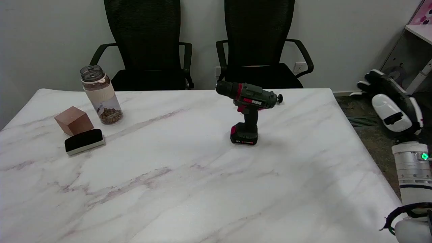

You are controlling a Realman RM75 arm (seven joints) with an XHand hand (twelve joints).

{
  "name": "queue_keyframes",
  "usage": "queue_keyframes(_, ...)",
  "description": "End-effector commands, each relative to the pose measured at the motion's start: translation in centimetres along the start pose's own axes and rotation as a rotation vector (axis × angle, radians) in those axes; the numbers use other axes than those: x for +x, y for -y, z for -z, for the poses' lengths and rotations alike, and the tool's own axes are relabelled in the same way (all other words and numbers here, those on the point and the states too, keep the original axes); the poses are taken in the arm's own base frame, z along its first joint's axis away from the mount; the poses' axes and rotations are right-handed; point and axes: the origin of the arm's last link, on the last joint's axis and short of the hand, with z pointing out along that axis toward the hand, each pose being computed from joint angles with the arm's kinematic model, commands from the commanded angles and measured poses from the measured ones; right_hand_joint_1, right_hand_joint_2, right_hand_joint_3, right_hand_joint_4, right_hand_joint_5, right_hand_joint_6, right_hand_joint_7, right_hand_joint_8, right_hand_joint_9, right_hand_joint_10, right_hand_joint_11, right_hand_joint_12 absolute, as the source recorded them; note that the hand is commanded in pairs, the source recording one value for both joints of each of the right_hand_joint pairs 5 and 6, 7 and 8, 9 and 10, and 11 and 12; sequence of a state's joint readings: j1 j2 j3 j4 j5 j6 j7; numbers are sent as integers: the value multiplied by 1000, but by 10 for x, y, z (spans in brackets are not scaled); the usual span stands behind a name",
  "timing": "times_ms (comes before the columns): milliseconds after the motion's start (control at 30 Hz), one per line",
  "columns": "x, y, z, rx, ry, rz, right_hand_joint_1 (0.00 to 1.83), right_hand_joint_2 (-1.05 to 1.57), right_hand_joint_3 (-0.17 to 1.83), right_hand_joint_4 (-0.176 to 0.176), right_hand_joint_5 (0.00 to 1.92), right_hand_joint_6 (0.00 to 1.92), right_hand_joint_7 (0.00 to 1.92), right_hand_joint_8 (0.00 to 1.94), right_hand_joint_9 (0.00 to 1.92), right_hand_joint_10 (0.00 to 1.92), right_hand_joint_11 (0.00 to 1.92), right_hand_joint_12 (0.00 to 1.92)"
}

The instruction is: Pick up the power screwdriver.

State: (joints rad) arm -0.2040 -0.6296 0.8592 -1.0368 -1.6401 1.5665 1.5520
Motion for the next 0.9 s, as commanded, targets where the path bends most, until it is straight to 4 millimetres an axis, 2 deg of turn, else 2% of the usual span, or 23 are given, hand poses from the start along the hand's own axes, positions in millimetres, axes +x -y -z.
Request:
queue_keyframes(33, -13, -35, 28, -264, 227, -71, 916, 224, 818, -171, 403, 403, 403, 403, 582, 582, 801, 801)
queue_keyframes(400, -43, -53, 21, -371, 369, -65, 921, 4, 864, -130, 379, 379, 379, 379, 531, 531, 706, 706)
queue_keyframes(567, -45, -59, 19, -390, 355, -69, 920, -145, 858, -87, 356, 356, 356, 356, 495, 495, 641, 641)
queue_keyframes(900, -63, -82, 16, -428, 274, -119, 916, -227, 826, -29, 336, 336, 336, 336, 439, 439, 540, 540)
